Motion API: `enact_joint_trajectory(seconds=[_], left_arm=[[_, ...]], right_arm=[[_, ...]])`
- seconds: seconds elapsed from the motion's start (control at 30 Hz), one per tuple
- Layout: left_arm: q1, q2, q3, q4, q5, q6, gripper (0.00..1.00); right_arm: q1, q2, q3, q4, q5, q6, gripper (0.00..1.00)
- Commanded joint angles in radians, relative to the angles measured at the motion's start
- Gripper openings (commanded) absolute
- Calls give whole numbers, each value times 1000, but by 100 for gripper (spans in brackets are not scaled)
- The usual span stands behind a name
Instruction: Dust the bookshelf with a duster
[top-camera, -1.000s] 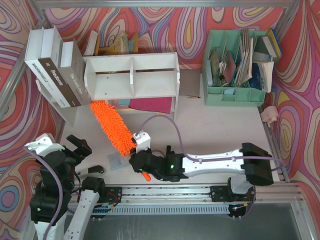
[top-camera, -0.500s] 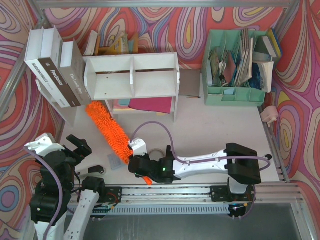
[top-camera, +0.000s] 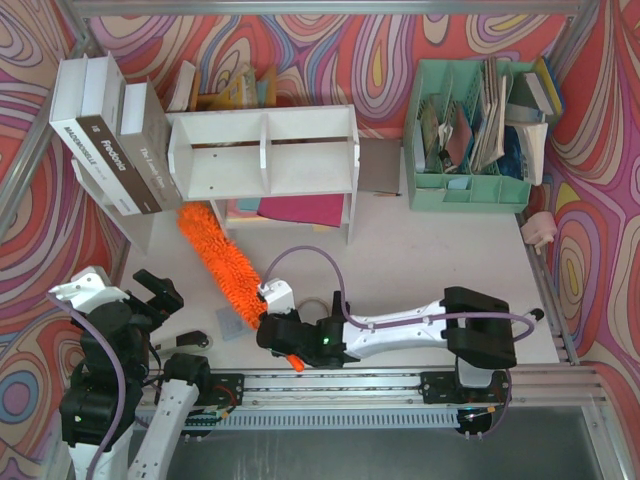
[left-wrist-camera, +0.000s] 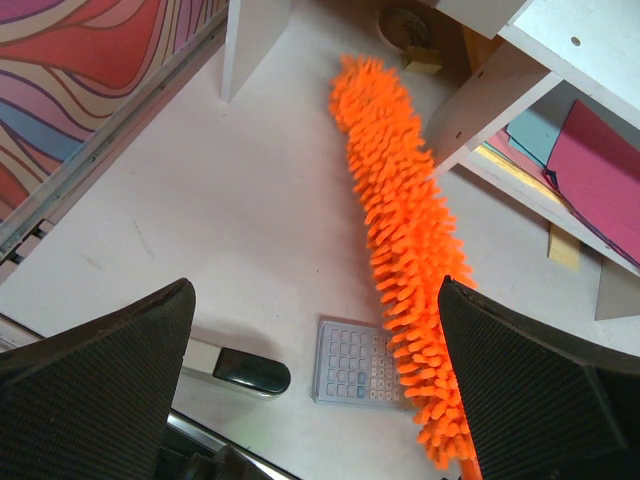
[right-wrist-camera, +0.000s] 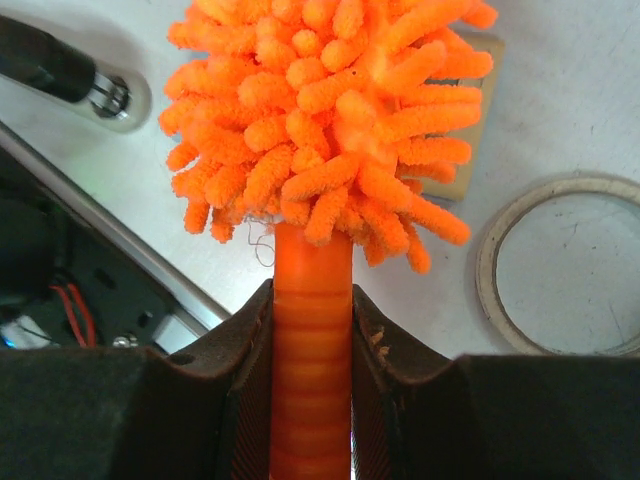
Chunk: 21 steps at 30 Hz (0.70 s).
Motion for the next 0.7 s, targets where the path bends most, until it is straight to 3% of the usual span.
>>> enact_joint_trajectory(seconds=[0.0, 0.33, 0.67], left_arm=[[3, 10, -12, 20, -2, 7, 98], [3, 11, -13, 20, -4, 8, 98], [3, 12, -13, 19, -3, 8, 98]], right_arm=[[4, 8, 16, 20, 18, 3, 0], [4, -118, 47, 51, 47, -64, 0], [4, -11, 12, 38, 25, -14, 0]])
